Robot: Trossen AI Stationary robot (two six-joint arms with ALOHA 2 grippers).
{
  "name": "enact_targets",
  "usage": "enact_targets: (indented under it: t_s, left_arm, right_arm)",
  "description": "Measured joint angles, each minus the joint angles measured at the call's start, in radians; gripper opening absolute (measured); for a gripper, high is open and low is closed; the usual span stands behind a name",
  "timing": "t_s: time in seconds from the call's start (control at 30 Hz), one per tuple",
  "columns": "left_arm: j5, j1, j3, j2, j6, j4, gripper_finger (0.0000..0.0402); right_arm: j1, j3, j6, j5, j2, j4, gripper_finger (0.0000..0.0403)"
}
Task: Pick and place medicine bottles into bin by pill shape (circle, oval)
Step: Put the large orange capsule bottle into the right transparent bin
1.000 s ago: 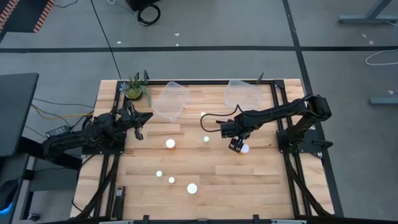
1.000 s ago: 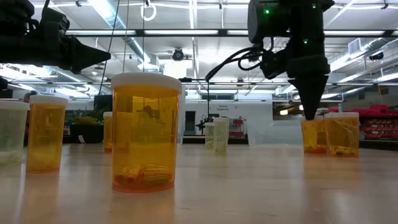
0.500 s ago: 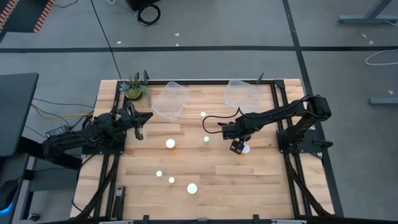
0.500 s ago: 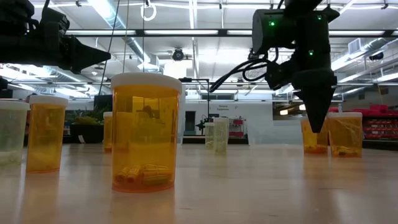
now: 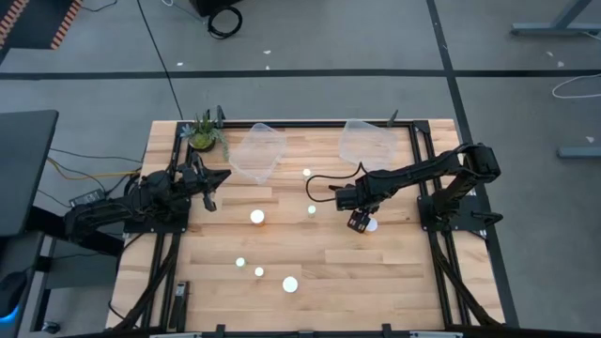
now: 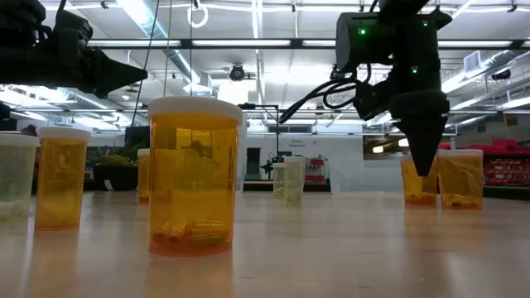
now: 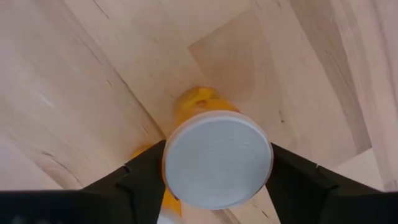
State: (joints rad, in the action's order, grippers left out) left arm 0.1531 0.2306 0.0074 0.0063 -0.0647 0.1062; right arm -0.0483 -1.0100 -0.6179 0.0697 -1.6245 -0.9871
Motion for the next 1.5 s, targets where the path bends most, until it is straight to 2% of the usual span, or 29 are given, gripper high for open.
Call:
enact_targets:
  t_s: [0.4, 1.0, 1.17, 1.5]
  left_arm:
    - [0.0, 0.0, 0.0, 0.0, 0.0, 0.0, 0.003]
    - [0.0, 0.0, 0.0, 0.0, 0.0, 0.0, 0.003]
    - [0.0, 0.0, 0.0, 0.0, 0.0, 0.0, 0.0025]
    - [0.0, 0.0, 0.0, 0.0, 0.0, 0.0, 0.0035]
  right_arm:
    - [0.035, -0.013, 0.055, -0.019, 0.0, -0.039, 0.0236]
    - [0.181, -0.149, 0.26, -0.019, 0.0, -0.185, 0.0237]
    - [0.22, -0.194, 0.311, 0.013, 0.0, -0.227, 0.0237]
    - [0.318, -0.227, 0.417, 0.016, 0.0, -0.259, 0.0237]
